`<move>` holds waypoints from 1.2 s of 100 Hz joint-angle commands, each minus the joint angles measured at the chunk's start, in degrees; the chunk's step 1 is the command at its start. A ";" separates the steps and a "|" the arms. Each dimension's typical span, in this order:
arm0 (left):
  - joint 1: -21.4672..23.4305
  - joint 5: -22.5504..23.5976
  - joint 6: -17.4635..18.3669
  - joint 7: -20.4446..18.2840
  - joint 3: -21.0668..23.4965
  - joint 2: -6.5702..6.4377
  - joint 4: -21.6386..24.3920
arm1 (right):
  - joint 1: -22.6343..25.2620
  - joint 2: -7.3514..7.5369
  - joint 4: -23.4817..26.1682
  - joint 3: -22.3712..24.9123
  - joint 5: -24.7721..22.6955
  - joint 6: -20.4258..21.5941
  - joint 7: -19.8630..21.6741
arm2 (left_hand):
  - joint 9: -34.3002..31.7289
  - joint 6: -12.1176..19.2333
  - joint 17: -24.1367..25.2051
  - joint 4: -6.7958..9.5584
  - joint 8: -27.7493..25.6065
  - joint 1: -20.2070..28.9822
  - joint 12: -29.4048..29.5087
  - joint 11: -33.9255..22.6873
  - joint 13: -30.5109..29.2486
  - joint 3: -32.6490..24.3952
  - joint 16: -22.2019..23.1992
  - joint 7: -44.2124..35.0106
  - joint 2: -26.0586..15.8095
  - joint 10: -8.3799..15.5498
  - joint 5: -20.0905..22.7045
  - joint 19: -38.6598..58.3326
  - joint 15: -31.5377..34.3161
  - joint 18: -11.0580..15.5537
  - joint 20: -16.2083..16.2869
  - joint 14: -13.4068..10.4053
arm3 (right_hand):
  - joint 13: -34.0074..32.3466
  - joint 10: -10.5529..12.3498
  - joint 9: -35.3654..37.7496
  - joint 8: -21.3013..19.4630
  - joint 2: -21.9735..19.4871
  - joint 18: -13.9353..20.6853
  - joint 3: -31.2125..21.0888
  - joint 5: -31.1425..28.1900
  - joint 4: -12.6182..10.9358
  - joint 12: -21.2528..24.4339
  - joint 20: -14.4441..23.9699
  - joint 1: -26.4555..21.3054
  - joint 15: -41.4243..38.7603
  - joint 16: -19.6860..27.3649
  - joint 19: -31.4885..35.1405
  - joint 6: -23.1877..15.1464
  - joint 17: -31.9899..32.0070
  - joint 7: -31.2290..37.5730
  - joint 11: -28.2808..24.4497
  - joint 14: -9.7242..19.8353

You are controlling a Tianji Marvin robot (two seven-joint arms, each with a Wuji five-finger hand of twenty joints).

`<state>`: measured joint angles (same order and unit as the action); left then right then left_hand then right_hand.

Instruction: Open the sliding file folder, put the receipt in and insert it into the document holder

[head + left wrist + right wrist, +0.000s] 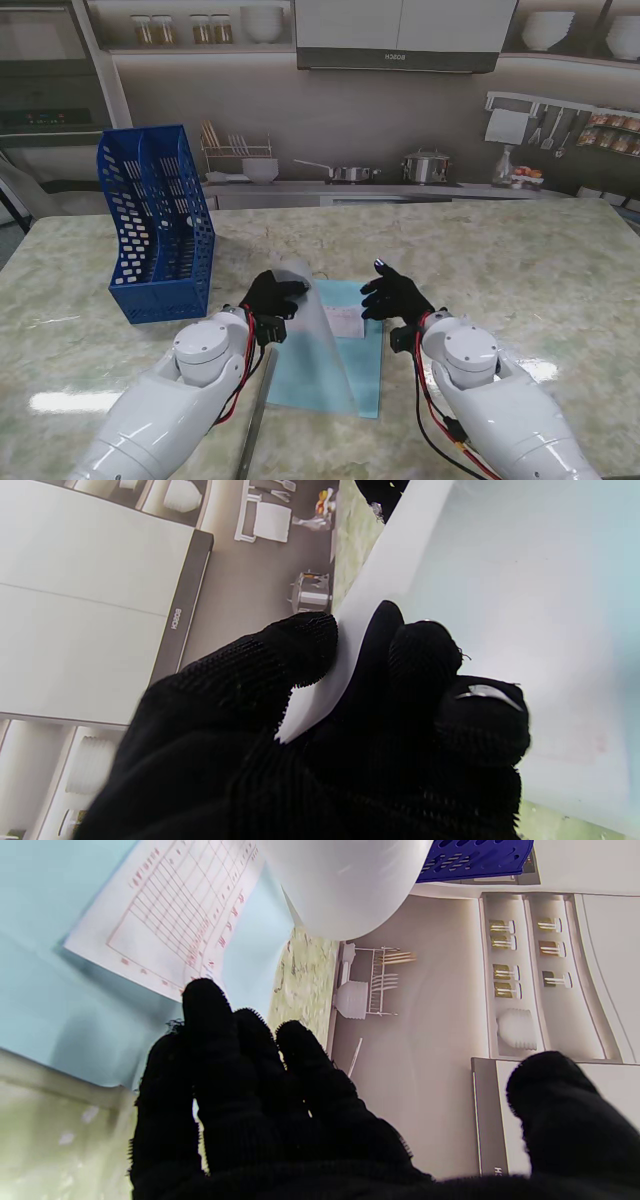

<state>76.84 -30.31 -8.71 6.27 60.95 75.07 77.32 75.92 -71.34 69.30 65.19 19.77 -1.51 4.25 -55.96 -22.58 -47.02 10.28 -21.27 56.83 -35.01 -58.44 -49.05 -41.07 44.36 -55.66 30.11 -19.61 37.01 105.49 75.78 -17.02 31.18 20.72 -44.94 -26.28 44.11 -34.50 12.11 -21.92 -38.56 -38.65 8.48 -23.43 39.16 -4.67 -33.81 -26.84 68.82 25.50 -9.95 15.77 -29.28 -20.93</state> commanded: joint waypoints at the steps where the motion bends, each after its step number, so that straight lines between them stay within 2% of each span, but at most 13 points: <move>1: -0.37 0.05 -0.31 0.03 -0.21 0.42 0.31 | 0.17 -0.43 -0.70 -0.31 0.64 -0.18 0.75 | -1.23 -0.16 -6.90 -1.16 1.06 6.97 1.80 1.63 -1.60 -3.81 -1.30 -0.11 0.23 -7.46 3.30 5.81 0.44 13.23 -1.74 12.12 | 0.12 -1.70 -0.26 0.62 -2.23 1.86 1.43 0.65 1.41 0.65 -1.71 2.61 0.54 0.82 -0.51 1.34 -0.98 -0.87 0.82 -3.21; 9: -0.61 0.02 -0.43 0.59 -0.52 0.64 0.17 | -0.10 -0.54 -1.43 -0.51 1.23 -0.20 1.31 | -1.13 -1.07 -6.91 -2.47 1.62 7.92 2.43 2.17 -1.34 -2.59 -1.94 1.42 0.11 -7.92 3.72 5.84 0.15 13.20 -1.88 12.85 | 0.25 -1.79 -0.43 0.76 -2.53 1.45 2.05 0.69 1.49 0.89 -2.21 3.28 0.68 1.02 -1.13 1.39 -1.56 -0.91 0.95 -3.29; 22: -1.06 -0.11 -0.98 0.77 -1.02 0.85 -0.17 | -0.57 -0.81 -2.85 -0.88 2.66 -0.05 2.40 | -0.96 -2.39 -7.85 -5.85 3.00 10.20 3.01 3.66 -1.26 0.98 -3.31 5.28 -0.88 -8.20 4.92 4.71 -0.40 12.63 -2.78 13.33 | 0.71 -1.87 -0.65 0.97 -2.91 0.19 2.69 0.80 1.54 1.20 -3.51 4.14 1.07 1.36 -3.15 1.29 -2.03 -0.95 1.17 -3.47; 34: -1.48 -0.11 -1.58 0.55 -1.41 0.97 -0.56 | -0.97 -1.00 -3.97 -1.14 3.89 0.07 3.52 | -0.66 -3.62 -8.33 -10.34 4.25 14.24 3.45 6.80 -1.10 7.18 -4.88 10.08 -2.95 -8.63 6.28 3.54 -1.14 12.72 -3.91 13.69 | 0.84 -1.83 -0.79 1.06 -3.15 -0.21 3.11 0.81 1.63 1.27 -4.02 4.76 1.14 1.43 -3.86 1.17 -2.03 -0.93 1.24 -3.38; 43: -1.73 -0.15 -1.85 0.68 -1.69 1.11 -0.76 | -1.12 -1.05 -4.47 -1.17 4.56 0.17 4.24 | -0.15 -4.15 -8.96 -12.01 5.23 17.07 3.81 9.10 -1.08 12.76 -5.48 13.35 -5.18 -8.78 7.05 2.42 -1.19 13.42 -4.88 13.18 | 0.92 -1.93 -0.78 1.08 -3.29 -0.54 3.36 0.84 1.67 1.27 -4.17 5.10 1.16 1.45 -4.03 1.12 -2.07 -0.91 1.23 -3.43; 59: -2.27 -0.42 -2.12 1.66 -2.48 1.61 -1.18 | -1.13 -0.98 -4.73 -0.95 5.26 0.16 5.29 | 0.59 -2.36 -9.67 -12.82 5.72 17.13 4.26 10.33 -1.76 15.55 -6.01 15.11 -7.49 -7.98 7.24 1.29 -1.20 14.79 -5.74 11.36 | 0.87 -1.77 -0.73 1.10 -3.37 -0.66 3.61 0.76 1.69 1.26 -4.33 5.07 1.12 1.44 -4.19 0.99 -2.14 -0.82 1.24 -3.43; 78: -3.19 -1.33 -2.29 3.21 -3.61 2.44 -1.81 | -1.04 -0.78 -4.56 -0.58 5.55 0.10 6.11 | -1.58 0.41 -12.30 -12.17 4.44 17.14 4.69 10.13 -4.14 17.76 -7.12 13.93 -6.70 -5.78 7.42 1.11 -0.54 16.70 -7.09 9.75 | 1.05 -1.63 -0.73 1.08 -3.44 -0.66 3.94 0.60 1.73 1.26 -4.39 5.08 1.19 1.42 -4.17 0.78 -2.13 -0.68 1.38 -3.56; 97: -3.77 -1.70 -3.07 3.88 -4.39 2.97 -2.45 | -1.25 -0.68 -4.95 -0.50 5.86 0.50 7.08 | -2.14 -1.23 -12.30 -11.78 4.79 17.04 4.71 9.80 -4.05 18.07 -7.45 13.87 -5.82 -4.85 8.19 1.46 0.09 17.14 -7.65 9.72 | 1.06 -1.68 -0.56 1.02 -3.63 -0.66 4.26 0.47 1.71 1.22 -4.43 4.64 1.22 1.40 -4.15 0.70 -2.13 -0.54 1.50 -3.69; 120: -4.28 -1.89 -3.62 4.48 -4.89 3.46 -3.46 | -1.51 -0.56 -5.34 -0.48 6.29 0.54 8.35 | -1.86 -0.81 -11.44 -11.49 4.61 16.49 4.66 9.78 -3.14 18.54 -7.44 13.53 -5.77 -4.48 8.19 1.82 0.33 17.01 -7.68 10.03 | 1.21 -1.74 -0.60 0.98 -3.78 -0.66 4.69 0.59 1.68 1.18 -4.46 4.24 1.31 1.36 -4.14 0.70 -2.13 -0.50 1.70 -3.84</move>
<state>72.73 -32.01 -11.90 10.79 56.13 78.12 73.81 74.25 -71.89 64.37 64.86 25.82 -0.88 12.04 -57.09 -24.02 -51.60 -1.99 -15.82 68.39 -30.76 -49.21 -51.45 -22.41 37.45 -40.95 24.60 -21.32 41.48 105.00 73.83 -18.69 25.24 22.07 -44.81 -26.51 43.90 -33.77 9.47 -22.65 -35.53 -38.51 8.95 -22.47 35.86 -1.33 -32.59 -26.14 65.51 25.82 -11.73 15.12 -28.03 -21.80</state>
